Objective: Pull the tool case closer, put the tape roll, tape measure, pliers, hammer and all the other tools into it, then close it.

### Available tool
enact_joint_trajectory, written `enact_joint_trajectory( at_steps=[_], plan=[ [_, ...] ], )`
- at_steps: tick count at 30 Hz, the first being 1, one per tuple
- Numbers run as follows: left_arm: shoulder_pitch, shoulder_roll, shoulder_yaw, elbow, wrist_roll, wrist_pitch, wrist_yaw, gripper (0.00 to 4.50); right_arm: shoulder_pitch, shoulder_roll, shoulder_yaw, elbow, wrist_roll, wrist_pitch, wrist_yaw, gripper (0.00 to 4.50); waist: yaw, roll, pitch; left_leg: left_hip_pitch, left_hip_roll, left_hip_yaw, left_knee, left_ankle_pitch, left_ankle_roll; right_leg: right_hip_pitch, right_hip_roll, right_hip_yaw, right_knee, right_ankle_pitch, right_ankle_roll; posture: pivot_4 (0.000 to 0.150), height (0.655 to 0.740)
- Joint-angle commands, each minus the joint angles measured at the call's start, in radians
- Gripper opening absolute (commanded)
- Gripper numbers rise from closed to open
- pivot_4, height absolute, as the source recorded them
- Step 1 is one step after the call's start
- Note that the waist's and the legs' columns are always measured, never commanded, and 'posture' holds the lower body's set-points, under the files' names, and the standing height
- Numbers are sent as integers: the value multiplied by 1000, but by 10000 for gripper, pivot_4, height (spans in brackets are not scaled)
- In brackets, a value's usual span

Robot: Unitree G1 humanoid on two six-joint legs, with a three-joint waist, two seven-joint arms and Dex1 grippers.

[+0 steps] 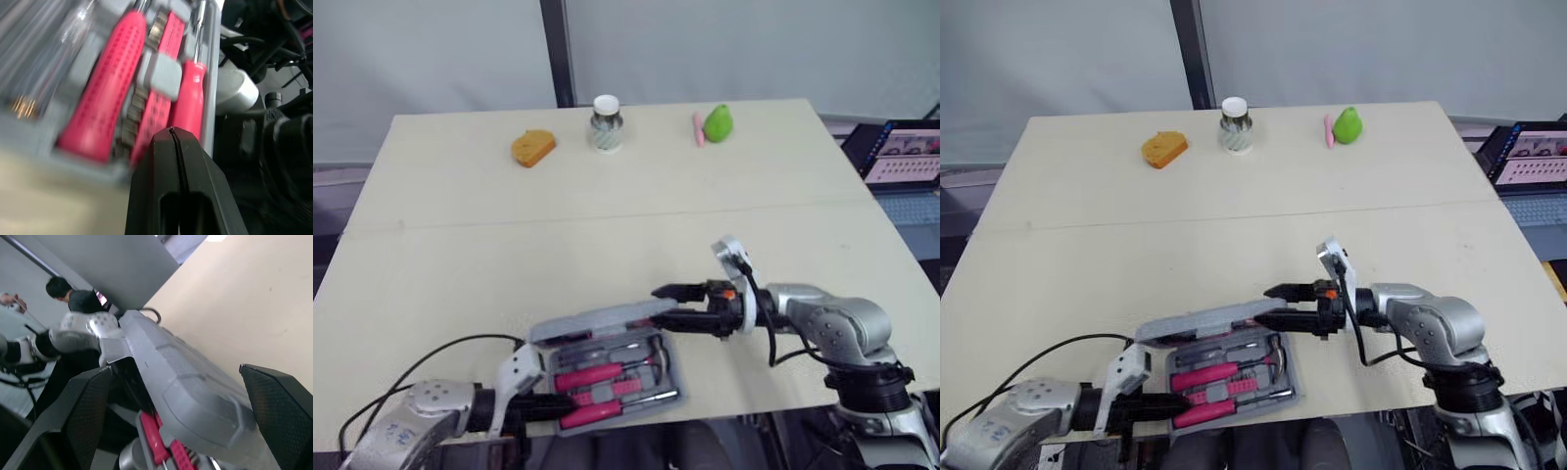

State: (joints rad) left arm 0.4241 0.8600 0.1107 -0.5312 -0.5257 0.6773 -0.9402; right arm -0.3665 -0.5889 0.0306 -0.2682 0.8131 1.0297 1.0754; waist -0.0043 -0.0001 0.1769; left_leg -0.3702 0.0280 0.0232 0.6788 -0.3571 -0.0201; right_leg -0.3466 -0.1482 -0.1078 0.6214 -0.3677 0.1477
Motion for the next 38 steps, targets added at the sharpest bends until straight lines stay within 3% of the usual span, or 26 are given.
enact_joint_trajectory(
  at_steps=[1,5,9,15,19,25,26,38],
  plan=[
    [111,58,219,-63,-75,53,-63,0,15,-46,1,-77,30,-20,50,44177,4,0,0,1,0,0,0,0,0,1,0,0,0,0,0,1500,7400],
    [111,101,372,19,-69,60,-81,0,95,-100,33,-142,24,-38,76,44177,24,0,0,0,-1,0,2,-1,1,2,0,0,-2,0,0,1500,7400],
    [-34,107,348,59,-92,101,-39,0,140,-136,64,-141,-20,-83,82,44177,34,-1,0,0,-2,-1,3,-1,1,3,-1,0,-2,0,0,1500,7400],
    [-164,59,343,93,-80,121,48,0,200,-180,-127,-86,-10,-145,43,44177,26,-1,0,0,-1,0,1,-1,1,2,0,0,-1,0,0,1500,7400],
    [-179,25,395,164,-57,87,81,10762,272,-243,-249,3,-84,-266,48,45000,28,-2,1,0,-1,1,2,-1,1,2,0,0,-2,0,0,1500,7400],
    [-194,23,445,357,26,-58,87,41997,378,-358,-361,251,-234,-479,111,45000,29,-2,1,1,-1,2,3,-1,1,2,0,0,-2,0,0,1500,7400],
    [-200,26,451,385,34,-77,85,44533,388,-372,-371,285,-251,-505,120,45000,29,-2,1,1,-1,3,3,-1,1,2,0,0,-2,0,0,1500,7400],
    [-224,49,466,466,61,-127,58,44533,420,-396,-401,453,-320,-631,149,45000,26,-2,1,2,0,3,3,-1,1,2,0,0,-2,0,0,1500,7400]
  ],
)
